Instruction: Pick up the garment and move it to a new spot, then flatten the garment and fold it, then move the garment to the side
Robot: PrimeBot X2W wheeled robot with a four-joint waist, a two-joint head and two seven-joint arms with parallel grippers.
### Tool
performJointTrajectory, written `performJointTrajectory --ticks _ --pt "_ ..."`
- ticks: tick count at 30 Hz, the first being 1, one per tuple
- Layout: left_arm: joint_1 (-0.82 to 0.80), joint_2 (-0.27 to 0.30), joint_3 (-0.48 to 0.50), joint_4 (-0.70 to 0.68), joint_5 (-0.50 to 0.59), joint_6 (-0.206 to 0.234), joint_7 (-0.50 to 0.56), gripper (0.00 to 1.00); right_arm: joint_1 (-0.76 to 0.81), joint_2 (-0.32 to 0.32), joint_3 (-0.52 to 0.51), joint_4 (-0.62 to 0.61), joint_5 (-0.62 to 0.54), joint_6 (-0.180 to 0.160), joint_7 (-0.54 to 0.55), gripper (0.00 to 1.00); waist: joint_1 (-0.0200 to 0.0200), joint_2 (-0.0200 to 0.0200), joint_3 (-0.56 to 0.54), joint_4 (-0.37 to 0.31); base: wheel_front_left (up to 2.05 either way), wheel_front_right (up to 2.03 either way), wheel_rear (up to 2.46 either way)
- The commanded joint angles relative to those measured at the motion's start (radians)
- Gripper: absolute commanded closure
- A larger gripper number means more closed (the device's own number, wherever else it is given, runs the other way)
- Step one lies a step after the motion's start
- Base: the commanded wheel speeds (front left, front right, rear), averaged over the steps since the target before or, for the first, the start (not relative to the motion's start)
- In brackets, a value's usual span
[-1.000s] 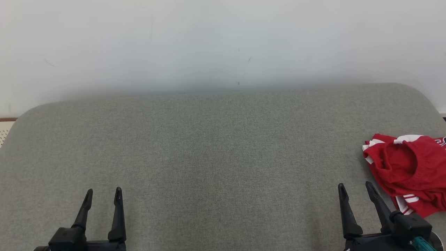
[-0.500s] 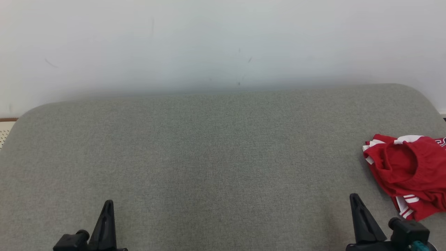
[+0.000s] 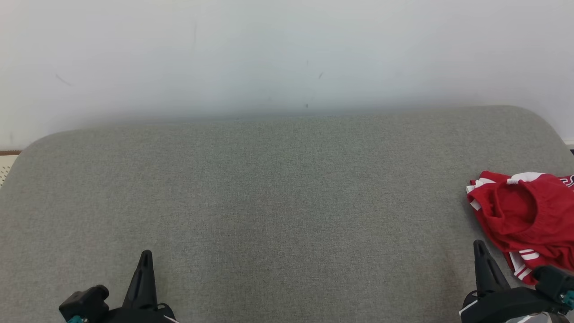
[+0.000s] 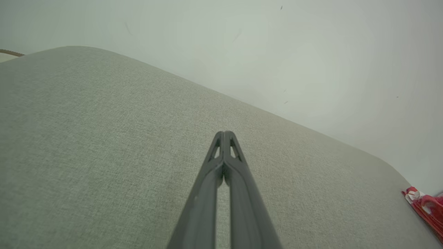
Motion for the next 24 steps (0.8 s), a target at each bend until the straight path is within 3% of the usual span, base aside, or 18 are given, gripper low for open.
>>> performJointTrajectory --ticks 1,24 --pt "-0.044 0.002 -0.004 0.004 -0.049 -0.009 0.002 1.00 -0.039 -0.008 -0.018 0.004 0.044 0.000 0.011 1.00 0.0000 0.0000 0.001 0.000 0.00 0.00 0.00" --pt "-0.152 -0.012 -0.051 0.127 -0.410 -0.059 0.028 1.00 -0.162 -0.018 -0.133 0.155 0.368 0.000 0.099 1.00 0.0000 0.0000 0.008 -0.004 0.00 0.00 0.00"
